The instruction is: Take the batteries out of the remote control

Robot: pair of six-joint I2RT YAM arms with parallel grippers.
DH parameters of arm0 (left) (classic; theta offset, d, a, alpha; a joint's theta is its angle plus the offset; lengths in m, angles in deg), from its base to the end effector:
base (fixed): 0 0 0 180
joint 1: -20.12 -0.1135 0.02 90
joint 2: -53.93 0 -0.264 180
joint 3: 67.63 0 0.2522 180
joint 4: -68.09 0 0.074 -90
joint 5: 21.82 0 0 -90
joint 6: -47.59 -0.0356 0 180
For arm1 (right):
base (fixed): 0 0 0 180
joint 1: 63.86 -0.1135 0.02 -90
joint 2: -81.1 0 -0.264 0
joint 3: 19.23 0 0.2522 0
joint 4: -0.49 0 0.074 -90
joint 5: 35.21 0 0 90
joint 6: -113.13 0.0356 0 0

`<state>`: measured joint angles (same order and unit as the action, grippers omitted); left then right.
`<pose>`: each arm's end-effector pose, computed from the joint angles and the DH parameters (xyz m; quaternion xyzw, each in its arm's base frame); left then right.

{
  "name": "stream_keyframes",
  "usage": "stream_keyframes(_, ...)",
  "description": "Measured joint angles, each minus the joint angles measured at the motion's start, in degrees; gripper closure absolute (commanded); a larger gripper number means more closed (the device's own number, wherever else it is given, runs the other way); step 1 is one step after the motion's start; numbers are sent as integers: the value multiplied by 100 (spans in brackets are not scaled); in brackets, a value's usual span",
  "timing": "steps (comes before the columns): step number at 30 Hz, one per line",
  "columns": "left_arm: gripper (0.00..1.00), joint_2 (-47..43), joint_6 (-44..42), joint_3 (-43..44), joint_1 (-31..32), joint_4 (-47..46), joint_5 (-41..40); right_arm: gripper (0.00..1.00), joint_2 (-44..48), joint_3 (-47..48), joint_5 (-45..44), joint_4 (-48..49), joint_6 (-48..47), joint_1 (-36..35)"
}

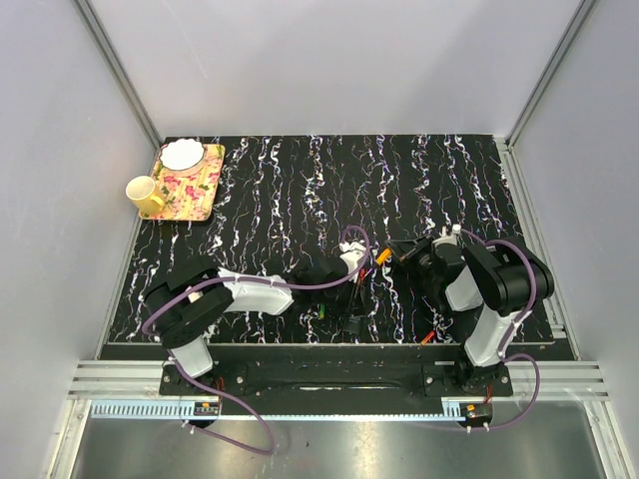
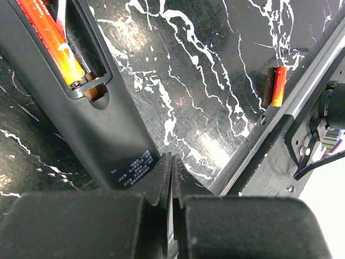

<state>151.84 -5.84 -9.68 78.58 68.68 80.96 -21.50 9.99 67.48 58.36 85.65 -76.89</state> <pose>0.1671 -0.2873 0.1423 0.2171 0.8774 -0.3748 0.2062 0.2462 0.0650 0.1004 0.2704 0.7465 0.4380 0.4216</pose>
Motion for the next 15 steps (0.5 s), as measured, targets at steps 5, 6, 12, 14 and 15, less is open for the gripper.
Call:
stream_keyframes(5, 100, 81, 83, -11, 11, -125, 7, 100, -195, -20, 4, 170, 221, 9)
stream_keyframes(6, 100, 90, 101, -20, 11, -153, 7, 100, -240, -20, 9, 208, 258, 9)
stream_keyframes(12, 100, 92, 205, -212, -52, -470, 129, 100, -542, -15, 61, 415, 557, 66)
stream_keyframes(14, 100, 92, 306, -361, -157, -723, 293, 100, -608, -15, 105, 461, 643, 83)
stream_keyframes(15, 100, 92, 372, -442, -229, -859, 400, 100, -632, -13, 116, 483, 673, 85)
